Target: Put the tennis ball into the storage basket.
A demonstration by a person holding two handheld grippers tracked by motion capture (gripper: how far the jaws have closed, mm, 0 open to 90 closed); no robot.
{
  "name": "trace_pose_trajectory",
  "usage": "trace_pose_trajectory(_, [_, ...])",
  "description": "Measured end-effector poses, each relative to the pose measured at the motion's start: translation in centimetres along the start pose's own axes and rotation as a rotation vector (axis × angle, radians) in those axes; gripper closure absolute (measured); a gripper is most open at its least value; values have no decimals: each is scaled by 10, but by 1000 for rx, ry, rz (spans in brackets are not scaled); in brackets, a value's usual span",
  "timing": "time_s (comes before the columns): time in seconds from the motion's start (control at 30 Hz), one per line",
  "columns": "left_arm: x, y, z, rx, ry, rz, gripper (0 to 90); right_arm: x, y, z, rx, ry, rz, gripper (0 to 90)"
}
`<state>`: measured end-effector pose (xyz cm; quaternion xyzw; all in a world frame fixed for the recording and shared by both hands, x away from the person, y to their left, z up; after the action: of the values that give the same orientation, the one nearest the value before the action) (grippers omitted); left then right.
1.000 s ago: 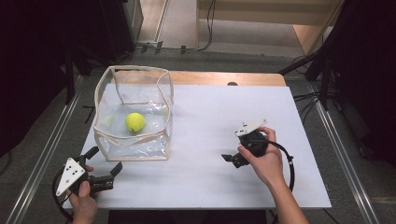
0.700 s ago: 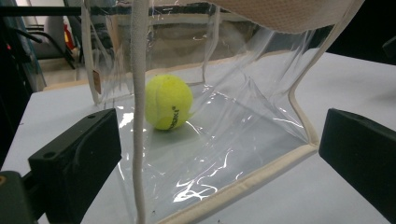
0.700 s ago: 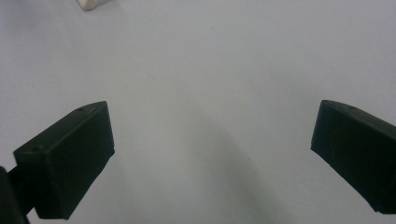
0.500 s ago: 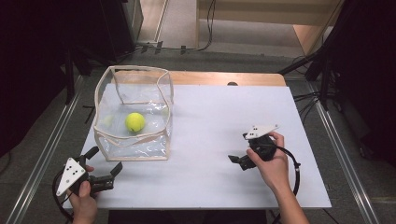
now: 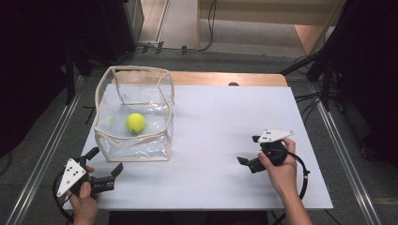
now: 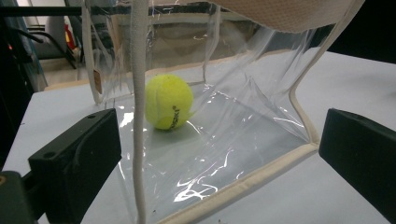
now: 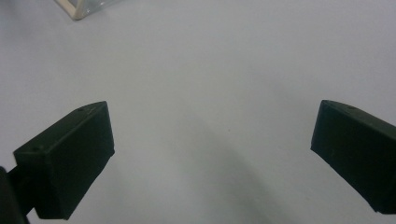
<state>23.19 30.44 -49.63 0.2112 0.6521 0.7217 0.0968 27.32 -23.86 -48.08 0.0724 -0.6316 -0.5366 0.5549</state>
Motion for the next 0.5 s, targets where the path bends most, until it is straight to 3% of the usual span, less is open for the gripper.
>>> trace_pose_trajectory(0.5, [0, 0, 0, -4, 2, 1, 0, 9, -20, -5, -36, -9, -45, 0])
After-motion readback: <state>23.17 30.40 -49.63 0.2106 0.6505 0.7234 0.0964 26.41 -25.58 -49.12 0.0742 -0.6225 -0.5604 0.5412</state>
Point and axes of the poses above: each handheld gripper's, and its own axes: x roughly backward along the jaws, y roughly out of its top, z roughly to its left, the point moved 1 cm from there along -x, roughly forward along the jaws, and after that the axes turned 9 degrees about y, right-handed, at the moved point
